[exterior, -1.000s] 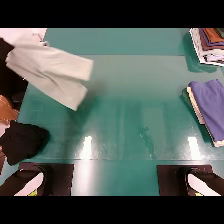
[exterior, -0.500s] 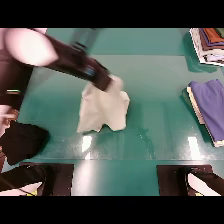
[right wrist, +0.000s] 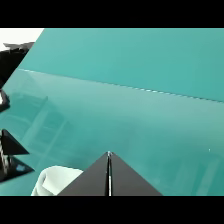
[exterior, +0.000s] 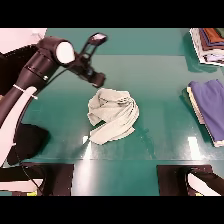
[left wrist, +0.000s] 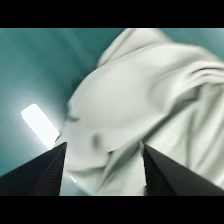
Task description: Fold the shirts.
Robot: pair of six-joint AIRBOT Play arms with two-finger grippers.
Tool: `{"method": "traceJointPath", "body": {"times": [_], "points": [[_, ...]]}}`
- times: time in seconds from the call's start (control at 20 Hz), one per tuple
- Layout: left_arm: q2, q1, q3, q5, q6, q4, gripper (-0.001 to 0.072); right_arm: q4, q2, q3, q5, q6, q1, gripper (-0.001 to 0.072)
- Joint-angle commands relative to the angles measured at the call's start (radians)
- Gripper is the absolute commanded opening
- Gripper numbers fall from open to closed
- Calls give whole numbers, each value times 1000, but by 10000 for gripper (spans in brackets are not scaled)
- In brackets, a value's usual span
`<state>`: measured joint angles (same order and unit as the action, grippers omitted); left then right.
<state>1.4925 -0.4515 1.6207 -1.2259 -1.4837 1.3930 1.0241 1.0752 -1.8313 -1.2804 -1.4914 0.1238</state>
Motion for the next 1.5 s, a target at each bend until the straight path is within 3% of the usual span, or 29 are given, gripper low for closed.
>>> {"method": "traceJointPath", "body": {"times": [0.0,0.25,0.55,0.6,0.65,0.7,0.75,0.9,1.0,1.15,1.2,1.25,1.3,1.45], "points": [[5,150,-183,-16,19,-117,541,0,0,-1,-3,0,0,17],[5,175,-459,163,44,-156,541,0,0,-1,-2,0,0,17],[32,175,-481,296,52,-286,538,-3,0,-1,-7,0,0,17],[36,175,-481,296,52,-296,461,-3,0,-1,-11,0,0,17],[36,175,-479,301,52,-299,235,-2,0,-1,-15,-1,0,17],[35,175,-475,308,51,-303,58,-2,0,0,-20,-1,0,17],[35,175,-463,308,52,-300,23,-2,0,1,-37,-1,0,17],[5,199,-378,279,44,-260,23,0,-1,92,-140,-35,0,17],[-41,232,-322,277,44,-246,22,-2,-1,245,-216,-48,6,17],[-89,256,-282,270,52,-216,23,-5,-1,565,-163,-56,52,27],[-95,256,-282,261,52,-202,23,-5,0,690,-112,-56,81,196],[-95,256,-282,251,52,-201,23,-16,5,814,-48,-56,120,460],[-92,256,-282,241,52,-196,24,-35,20,916,10,-55,154,517],[-92,256,-282,239,52,-196,23,-174,109,1128,190,2,278,509]]}}
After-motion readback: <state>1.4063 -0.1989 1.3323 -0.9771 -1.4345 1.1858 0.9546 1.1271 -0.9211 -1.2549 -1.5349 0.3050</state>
